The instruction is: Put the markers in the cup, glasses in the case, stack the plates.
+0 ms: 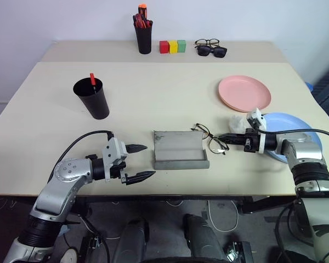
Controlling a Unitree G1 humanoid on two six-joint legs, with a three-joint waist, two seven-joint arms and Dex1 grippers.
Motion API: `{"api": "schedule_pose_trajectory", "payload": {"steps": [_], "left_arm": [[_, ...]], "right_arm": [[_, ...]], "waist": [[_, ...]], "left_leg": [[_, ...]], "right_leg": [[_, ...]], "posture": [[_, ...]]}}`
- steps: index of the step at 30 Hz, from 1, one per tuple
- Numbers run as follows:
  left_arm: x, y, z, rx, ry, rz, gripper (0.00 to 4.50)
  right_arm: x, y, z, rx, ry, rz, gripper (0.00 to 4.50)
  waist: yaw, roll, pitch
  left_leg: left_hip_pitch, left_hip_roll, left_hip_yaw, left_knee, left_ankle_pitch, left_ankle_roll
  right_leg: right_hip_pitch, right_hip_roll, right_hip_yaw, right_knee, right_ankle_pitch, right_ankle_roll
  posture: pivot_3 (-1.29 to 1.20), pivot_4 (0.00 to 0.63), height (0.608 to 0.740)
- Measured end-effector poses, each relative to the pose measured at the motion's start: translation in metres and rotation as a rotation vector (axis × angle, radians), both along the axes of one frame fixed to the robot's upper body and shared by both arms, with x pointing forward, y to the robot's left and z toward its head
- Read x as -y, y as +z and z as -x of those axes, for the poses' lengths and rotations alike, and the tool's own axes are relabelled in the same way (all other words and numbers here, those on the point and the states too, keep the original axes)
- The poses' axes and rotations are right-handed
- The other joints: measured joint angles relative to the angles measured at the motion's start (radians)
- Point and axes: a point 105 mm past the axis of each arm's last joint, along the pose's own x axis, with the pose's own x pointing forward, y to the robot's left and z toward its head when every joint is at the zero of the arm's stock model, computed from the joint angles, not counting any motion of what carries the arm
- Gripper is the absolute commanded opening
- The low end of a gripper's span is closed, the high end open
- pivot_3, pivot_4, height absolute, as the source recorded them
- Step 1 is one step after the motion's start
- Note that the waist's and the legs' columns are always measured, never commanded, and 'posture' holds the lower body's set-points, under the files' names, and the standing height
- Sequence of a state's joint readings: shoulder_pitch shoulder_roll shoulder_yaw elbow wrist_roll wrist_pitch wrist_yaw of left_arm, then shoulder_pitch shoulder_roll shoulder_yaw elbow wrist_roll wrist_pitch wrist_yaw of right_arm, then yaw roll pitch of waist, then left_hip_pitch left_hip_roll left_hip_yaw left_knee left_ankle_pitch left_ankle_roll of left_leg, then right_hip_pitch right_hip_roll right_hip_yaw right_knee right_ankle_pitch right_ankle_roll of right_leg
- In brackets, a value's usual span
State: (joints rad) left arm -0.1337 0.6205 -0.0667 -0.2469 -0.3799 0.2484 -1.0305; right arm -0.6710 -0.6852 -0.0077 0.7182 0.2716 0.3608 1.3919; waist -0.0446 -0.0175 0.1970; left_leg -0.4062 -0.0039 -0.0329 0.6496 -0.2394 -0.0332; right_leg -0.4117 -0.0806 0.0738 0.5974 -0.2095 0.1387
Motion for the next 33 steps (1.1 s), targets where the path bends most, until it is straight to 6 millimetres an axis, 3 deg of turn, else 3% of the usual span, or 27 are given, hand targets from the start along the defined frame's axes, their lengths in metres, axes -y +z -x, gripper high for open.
{"api": "schedule_pose_trajectory", "payload": {"steps": [6,7,9,14,30,33], "left_arm": [[0.0001,0.0002,0.0002,0.001,0.003,0.001,4.40],[0.0005,0.0008,0.0004,0.005,0.003,0.001,4.40],[0.0014,0.0021,0.0010,0.011,0.001,0.001,4.40],[0.0027,0.0031,0.0028,0.015,-0.004,0.002,4.40],[0.0021,0.0031,0.0014,0.015,0.015,0.003,4.40],[0.0027,0.0039,0.0019,0.019,0.013,0.004,4.40]], "right_arm": [[-0.0020,-0.0018,0.0042,-0.050,0.023,-0.014,0.06],[-0.0022,-0.0020,0.0047,-0.056,0.025,-0.017,0.28],[-0.0030,-0.0031,0.0058,-0.070,0.032,-0.016,0.86],[-0.0040,-0.0076,0.0069,-0.089,0.039,0.009,3.29],[-0.0074,-0.0078,0.0089,-0.100,0.065,0.020,3.29],[-0.0092,-0.0089,0.0093,-0.107,0.071,0.021,2.47]], "waist": [[0.000,0.000,0.000],[0.000,0.000,0.000],[0.000,0.000,0.000],[0.000,0.000,0.000],[-0.001,0.000,0.000],[0.000,0.000,0.000]], "left_leg": [[0.000,0.000,0.000,0.000,0.000,0.000],[0.000,0.000,0.000,0.000,0.000,0.000],[0.000,0.000,0.000,0.000,0.000,0.000],[0.000,0.000,0.000,0.000,0.000,0.000],[0.000,0.000,0.000,0.000,0.000,0.000],[0.000,0.000,0.000,0.000,0.000,0.000]], "right_leg": [[0.000,0.000,0.000,0.000,0.000,0.000],[0.000,0.000,0.000,0.000,0.000,0.000],[0.000,0.000,0.000,0.000,0.000,0.000],[0.000,0.000,0.000,0.000,0.000,0.000],[0.000,0.000,0.000,0.000,0.000,0.000],[0.000,0.000,0.000,0.000,0.000,0.000]], "posture": [[0.00,0.150,0.740],[0.00,0.150,0.740],[0.00,0.150,0.740],[0.00,0.150,0.740],[0.00,0.150,0.740],[0.00,0.150,0.740]]}}
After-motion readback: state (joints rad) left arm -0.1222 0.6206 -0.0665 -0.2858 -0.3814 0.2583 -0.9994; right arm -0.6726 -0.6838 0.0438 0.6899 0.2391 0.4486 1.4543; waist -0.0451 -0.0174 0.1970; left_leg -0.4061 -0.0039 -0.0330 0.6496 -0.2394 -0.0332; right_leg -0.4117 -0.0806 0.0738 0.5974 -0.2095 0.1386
